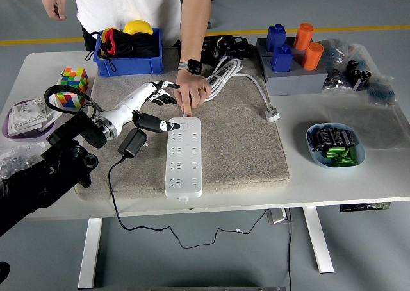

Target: Pull the plug out,throw it away,press the button

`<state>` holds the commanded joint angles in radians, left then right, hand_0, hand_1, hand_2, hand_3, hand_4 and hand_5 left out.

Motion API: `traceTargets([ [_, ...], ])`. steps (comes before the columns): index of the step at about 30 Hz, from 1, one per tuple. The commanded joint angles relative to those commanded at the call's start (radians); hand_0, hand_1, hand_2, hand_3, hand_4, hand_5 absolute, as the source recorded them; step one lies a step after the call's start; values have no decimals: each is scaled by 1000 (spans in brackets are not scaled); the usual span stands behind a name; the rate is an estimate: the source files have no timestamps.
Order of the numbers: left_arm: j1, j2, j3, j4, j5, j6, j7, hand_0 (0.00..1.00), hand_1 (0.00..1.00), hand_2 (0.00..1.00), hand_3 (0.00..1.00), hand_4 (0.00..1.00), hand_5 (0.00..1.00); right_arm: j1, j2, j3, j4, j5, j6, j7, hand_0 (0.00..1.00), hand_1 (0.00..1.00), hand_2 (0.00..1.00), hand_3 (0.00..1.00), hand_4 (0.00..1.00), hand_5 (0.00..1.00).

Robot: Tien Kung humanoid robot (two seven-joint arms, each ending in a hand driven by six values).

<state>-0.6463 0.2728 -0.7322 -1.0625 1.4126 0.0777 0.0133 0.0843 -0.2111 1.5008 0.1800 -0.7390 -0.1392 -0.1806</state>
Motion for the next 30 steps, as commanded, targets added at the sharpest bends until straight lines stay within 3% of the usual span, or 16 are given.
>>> traceTargets([
  [1,-12,-6,17,12,-6,1,4,154,50,113,681,572,2,0,0,1,0,-1,0,-1,748,659,648,615,660,480],
  [2,-22,-12,31,24,-10,2,7,50,2,29,639,442,2,-1,-1,2,0,-2,-1,-2,747,659,647,615,660,480],
  [12,-82,-53,89,97,-41,-30,66,30,2,2,599,418,2,2,-3,-9,0,2,-1,1,747,659,647,615,660,481],
  [17,-118,-62,157,145,-67,-49,101,23,2,2,617,417,2,4,-7,-13,0,-1,-2,-2,747,659,648,615,660,481],
  [30,-139,-95,195,207,-69,-59,124,26,2,2,624,420,2,9,-12,-25,0,3,-3,-1,747,660,647,615,661,481],
])
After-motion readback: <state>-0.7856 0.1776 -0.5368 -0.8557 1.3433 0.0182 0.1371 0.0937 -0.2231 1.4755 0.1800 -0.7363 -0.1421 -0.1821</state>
